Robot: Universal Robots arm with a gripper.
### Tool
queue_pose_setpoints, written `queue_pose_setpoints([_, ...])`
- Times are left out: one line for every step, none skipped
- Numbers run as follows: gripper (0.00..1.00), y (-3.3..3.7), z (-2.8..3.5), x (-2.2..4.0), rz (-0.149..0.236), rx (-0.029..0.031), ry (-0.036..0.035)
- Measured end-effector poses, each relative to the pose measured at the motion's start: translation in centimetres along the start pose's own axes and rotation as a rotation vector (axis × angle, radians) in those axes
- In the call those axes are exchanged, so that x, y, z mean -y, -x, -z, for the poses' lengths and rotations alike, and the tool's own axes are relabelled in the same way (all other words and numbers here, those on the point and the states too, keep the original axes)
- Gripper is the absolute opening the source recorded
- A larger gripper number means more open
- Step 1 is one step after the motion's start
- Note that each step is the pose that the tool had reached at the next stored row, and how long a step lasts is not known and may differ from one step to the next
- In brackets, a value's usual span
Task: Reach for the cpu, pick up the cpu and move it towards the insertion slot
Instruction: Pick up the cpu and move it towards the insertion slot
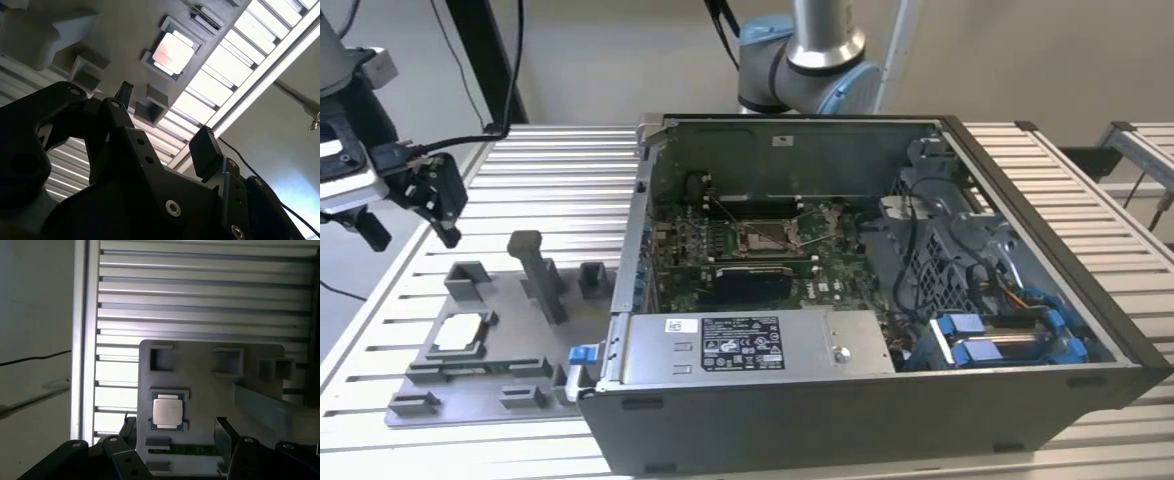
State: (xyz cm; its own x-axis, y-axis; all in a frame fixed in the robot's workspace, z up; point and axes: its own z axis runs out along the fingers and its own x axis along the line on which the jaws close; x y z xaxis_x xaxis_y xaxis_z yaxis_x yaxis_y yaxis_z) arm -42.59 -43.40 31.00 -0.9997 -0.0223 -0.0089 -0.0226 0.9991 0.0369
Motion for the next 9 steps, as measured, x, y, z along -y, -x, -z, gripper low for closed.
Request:
queue_pose_setpoints([1.0, 0.0, -0.16, 0.01, 0.0, 0.0, 0.0])
queue_pose_setpoints([1.0, 0.0, -0.32, 0.01, 0.0, 0.0001, 0.0001])
queue_pose_setpoints([1.0, 0.0, -0.42, 0.01, 0.0, 0.0, 0.0001])
queue_pose_setpoints([1.0, -0.01, -0.51, 0.02, 0.0, 0.0, 0.0])
queue_pose_setpoints([1.0, -0.01, -0.61, 0.02, 0.0, 0.0, 0.0])
queue_pose_setpoints([1.0, 0.0, -0.68, 0.02, 0.0, 0.0001, 0.0])
queue_pose_setpoints([1.0, -0.01, -0.75, 0.02, 0.0, 0.0004, -0.0003])
queue_pose_setpoints([1.0, -0.01, -0.84, 0.02, 0.0, 0.0007, -0.0007])
queue_pose_setpoints([1.0, -0.01, -0.91, 0.01, 0.0, 0.0008, -0.0006])
